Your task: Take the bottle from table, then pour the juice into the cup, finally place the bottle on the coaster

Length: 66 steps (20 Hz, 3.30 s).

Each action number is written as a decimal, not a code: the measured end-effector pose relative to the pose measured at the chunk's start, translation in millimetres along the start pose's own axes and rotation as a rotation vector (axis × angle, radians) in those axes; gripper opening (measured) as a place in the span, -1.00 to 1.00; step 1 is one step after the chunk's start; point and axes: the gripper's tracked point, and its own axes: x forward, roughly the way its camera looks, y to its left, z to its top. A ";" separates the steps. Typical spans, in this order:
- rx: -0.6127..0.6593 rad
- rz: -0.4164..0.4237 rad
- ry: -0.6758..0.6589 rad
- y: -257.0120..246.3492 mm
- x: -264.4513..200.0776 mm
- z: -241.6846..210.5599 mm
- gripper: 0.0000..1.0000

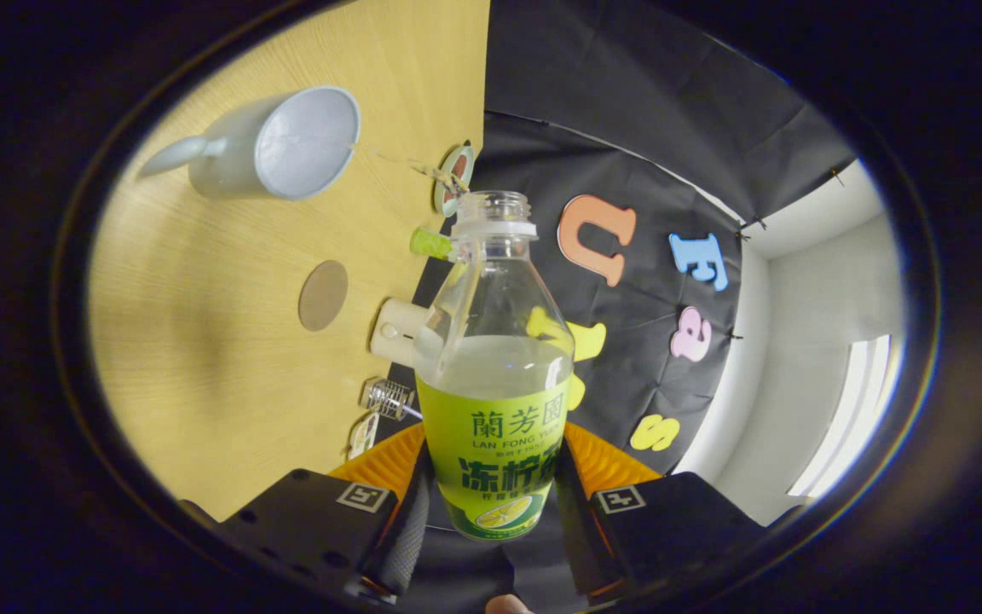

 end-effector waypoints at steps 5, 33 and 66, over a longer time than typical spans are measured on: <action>-0.038 -0.019 -0.001 -9.4 0.2 2.2 0.46; -0.194 -0.073 0.000 -28.5 0.5 1.2 0.46; 0.678 0.286 -0.027 38.7 -0.5 15.0 0.48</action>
